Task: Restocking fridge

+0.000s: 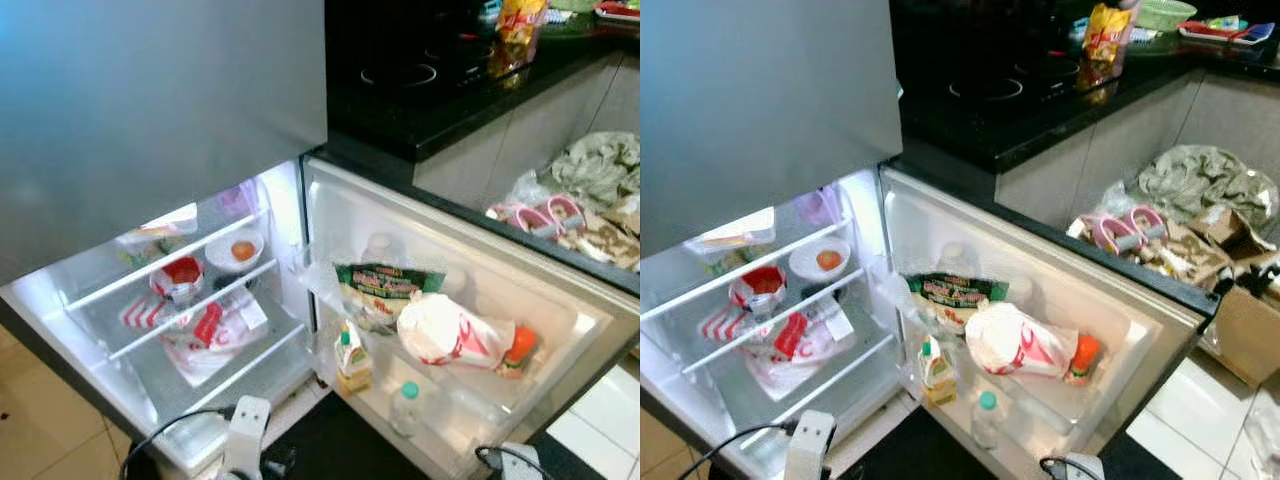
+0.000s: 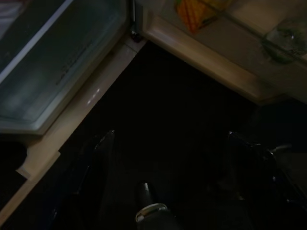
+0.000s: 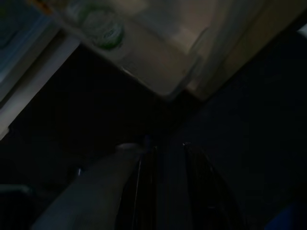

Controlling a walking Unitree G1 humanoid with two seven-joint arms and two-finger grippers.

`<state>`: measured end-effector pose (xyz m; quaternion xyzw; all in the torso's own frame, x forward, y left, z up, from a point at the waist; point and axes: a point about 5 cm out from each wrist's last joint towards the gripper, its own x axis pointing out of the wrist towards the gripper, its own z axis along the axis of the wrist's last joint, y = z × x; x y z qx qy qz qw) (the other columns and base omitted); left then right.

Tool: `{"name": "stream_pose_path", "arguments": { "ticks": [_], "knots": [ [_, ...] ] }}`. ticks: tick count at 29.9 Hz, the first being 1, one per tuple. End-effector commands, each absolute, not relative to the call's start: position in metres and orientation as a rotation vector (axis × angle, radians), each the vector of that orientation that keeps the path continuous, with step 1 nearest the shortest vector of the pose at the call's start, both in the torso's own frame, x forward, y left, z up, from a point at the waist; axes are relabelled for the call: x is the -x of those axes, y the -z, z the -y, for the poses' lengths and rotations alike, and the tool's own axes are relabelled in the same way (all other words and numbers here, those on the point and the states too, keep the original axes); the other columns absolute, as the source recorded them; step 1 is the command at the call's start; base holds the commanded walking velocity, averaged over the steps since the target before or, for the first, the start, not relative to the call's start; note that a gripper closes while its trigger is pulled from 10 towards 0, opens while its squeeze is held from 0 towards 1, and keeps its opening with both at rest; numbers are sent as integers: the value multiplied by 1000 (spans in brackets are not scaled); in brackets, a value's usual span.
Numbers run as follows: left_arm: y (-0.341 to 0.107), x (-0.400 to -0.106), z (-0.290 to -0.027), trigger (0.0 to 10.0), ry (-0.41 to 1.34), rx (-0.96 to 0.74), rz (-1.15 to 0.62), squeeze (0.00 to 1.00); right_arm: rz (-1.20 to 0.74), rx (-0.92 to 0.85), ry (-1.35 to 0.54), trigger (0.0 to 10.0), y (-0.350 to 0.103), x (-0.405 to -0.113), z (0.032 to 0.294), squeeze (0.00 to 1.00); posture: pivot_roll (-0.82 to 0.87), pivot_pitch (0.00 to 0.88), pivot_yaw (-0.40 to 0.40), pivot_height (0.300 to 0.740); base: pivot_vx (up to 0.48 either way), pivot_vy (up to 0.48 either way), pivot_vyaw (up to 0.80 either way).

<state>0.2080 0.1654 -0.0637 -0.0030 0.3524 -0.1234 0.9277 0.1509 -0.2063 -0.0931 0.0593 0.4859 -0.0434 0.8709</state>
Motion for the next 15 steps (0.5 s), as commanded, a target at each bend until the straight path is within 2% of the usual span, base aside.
{"name": "stream_pose_path", "arguments": {
  "ticks": [1, 15],
  "knots": [
    [65, -207, -165, 10000, 249, 18, -730, 0, -1004, -111, 102, 10000, 91, -153, 212, 0, -75, 75, 47, 740, 0, -319, 0],
    [65, -206, -165, 10000, 247, 24, -734, 0, -1001, -90, 85, 10000, 90, -155, 215, 0, -80, 74, 45, 740, 0, -319, 0]
  ]
}}
